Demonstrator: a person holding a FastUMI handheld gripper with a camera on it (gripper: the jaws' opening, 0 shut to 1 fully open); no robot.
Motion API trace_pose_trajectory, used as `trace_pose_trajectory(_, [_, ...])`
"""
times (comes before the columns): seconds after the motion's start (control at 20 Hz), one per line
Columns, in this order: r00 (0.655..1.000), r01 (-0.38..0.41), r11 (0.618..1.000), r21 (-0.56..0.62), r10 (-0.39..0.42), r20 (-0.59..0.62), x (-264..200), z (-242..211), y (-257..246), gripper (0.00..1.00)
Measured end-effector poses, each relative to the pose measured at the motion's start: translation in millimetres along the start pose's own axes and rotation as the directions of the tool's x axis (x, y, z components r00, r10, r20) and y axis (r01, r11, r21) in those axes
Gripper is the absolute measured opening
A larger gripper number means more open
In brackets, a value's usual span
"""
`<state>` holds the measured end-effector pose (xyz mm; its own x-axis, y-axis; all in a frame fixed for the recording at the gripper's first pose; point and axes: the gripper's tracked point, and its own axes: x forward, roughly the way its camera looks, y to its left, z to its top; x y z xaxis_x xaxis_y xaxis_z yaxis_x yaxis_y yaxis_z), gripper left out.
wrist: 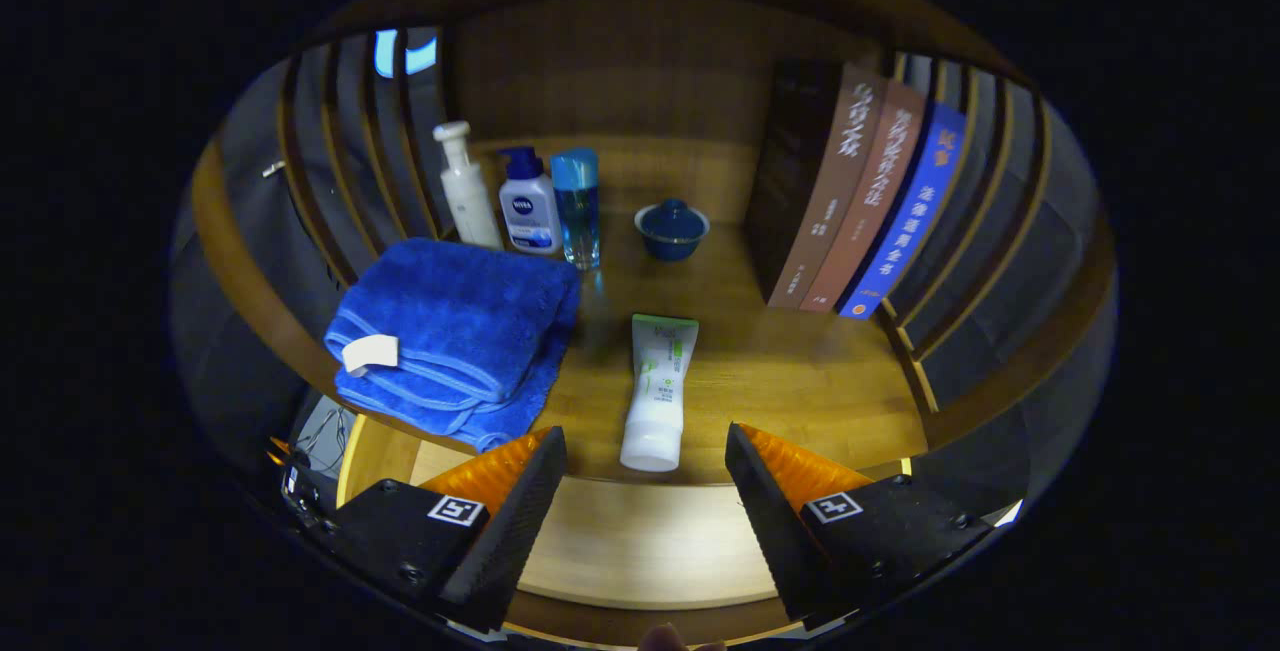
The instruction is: Pull open the drawer, take out the items inside it, and place them on the countertop above the cabinet.
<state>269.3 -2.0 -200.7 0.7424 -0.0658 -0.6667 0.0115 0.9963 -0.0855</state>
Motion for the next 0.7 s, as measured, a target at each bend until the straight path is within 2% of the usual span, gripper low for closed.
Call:
trace_pose_trajectory(0.15, [0.988,-0.002,1.000,0.019,-0.001,0.153,-46.8,9.6,9.3,1.00])
trace_pose_trajectory(0.25, [0.965,-0.003,1.000,0.023,-0.003,0.262,-82.3,14.9,13.7,1.00])
trace_pose_trajectory(0.6, [0.835,-0.046,0.998,0.053,0.010,0.549,-186.6,-4.0,31.1,1.00])
trace_pose_trajectory(0.7, [0.787,-0.053,0.997,0.049,0.011,0.617,-207.2,-14.7,30.1,1.00])
